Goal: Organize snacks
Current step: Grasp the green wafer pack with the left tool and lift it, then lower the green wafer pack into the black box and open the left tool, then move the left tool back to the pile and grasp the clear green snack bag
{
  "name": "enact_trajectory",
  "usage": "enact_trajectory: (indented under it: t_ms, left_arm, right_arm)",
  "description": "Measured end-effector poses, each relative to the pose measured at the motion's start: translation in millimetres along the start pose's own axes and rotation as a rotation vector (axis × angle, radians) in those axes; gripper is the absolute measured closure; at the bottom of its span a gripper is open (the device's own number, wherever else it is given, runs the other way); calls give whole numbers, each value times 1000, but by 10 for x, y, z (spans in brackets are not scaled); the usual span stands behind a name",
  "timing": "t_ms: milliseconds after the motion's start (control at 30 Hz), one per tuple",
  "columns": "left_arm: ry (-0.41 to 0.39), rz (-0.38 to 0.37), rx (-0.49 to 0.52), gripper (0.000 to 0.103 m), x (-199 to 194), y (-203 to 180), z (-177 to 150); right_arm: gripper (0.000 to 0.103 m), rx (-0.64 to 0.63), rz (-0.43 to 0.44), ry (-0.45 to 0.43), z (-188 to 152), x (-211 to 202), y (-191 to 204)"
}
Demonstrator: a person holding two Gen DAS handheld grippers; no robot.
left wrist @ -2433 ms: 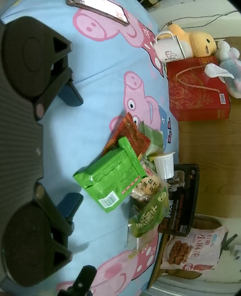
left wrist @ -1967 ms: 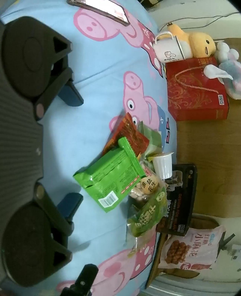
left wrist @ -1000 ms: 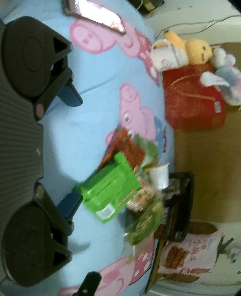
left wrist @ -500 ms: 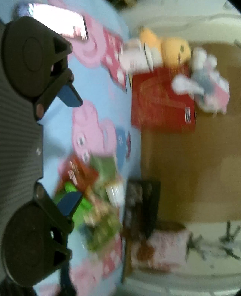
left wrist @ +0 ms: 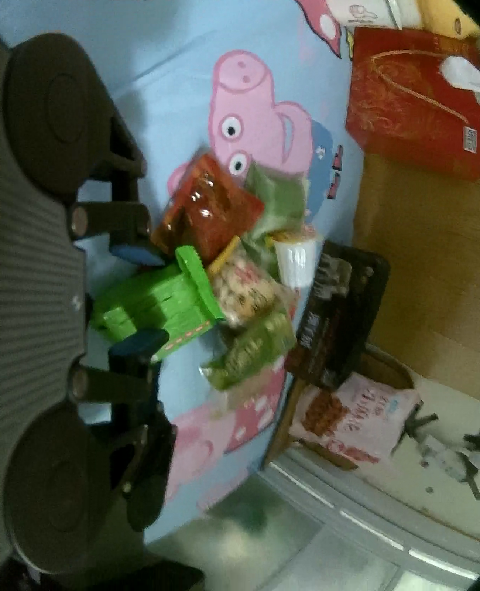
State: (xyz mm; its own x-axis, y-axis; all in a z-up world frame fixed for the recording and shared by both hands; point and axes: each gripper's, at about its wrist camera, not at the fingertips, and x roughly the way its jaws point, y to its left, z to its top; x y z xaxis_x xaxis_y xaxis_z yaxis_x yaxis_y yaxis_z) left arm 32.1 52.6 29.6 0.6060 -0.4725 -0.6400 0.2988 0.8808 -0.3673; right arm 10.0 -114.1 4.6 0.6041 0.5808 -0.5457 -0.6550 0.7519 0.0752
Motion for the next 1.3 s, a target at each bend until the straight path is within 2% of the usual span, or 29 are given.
enact_trajectory:
  t_ms: [167, 300, 433, 533, 633, 667, 733, 800, 867, 900, 967, 1033, 1100, 1133, 1167, 1233, 1267, 1300]
  left_arm:
    - [-90, 18, 108, 65, -88, -294, 372]
    - [-154, -13, 173, 65, 112, -481, 983]
    - [-181, -25, 215, 65, 604, -638, 1672]
    - [-155, -41, 188, 65, 1065, -651, 2090]
    - [-112, -41, 168, 64, 1526, -652, 2339]
    - [-99, -28, 171, 58, 1659, -665, 2384]
    - [-66, 15, 182, 46, 1876, -667, 2397]
    - [-45, 53, 192, 40, 1971, -641, 2348]
    - [-73, 24, 193, 27, 1828, -552, 2299]
    - [-97, 16, 194, 27, 1707, -506, 2276]
    - [-153, -18, 211, 22, 1402, -371, 2195]
    - [-180, -3, 252, 18, 1187, -191, 2047]
    - [-145, 60, 306, 19, 1155, 6, 1854]
    - [-105, 73, 296, 23, 1202, 101, 1797]
    - [-48, 65, 254, 29, 1262, 221, 1738]
    - [66, -11, 138, 39, 1395, 438, 1619]
    - [101, -38, 98, 39, 1444, 492, 1537]
    - [68, -41, 83, 39, 1397, 507, 1451]
  right_arm:
    - [39, 12, -39, -117, 255, -195, -147]
    - [39, -1, -116, -207, 601, -213, -484]
    - [38, 47, -174, -239, 1001, -60, -1083]
    - [38, 119, -192, -226, 1209, 130, -1564]
    - [38, 172, -220, -204, 1306, 340, -1930]
    - [37, 174, -236, -192, 1326, 432, -2003]
    - [31, 187, -263, -161, 1313, 556, -2108]
    - [24, 176, -312, -163, 1283, 544, -2131]
    - [19, 146, -328, -192, 1194, 384, -2073]
    - [19, 146, -328, -216, 1135, 277, -2037]
    - [19, 159, -301, -246, 992, 47, -1927]
    - [20, 230, -202, -236, 777, -130, -1864]
    - [21, 294, -132, -179, 587, -147, -1839]
    - [25, 328, -126, -148, 507, -119, -1831]
    - [29, 372, -119, -115, 424, -64, -1834]
    - [40, 455, -96, -74, 315, 61, -1872]
    - [42, 514, -69, -56, 265, 133, -1873]
    - [44, 550, -40, -39, 227, 207, -1859]
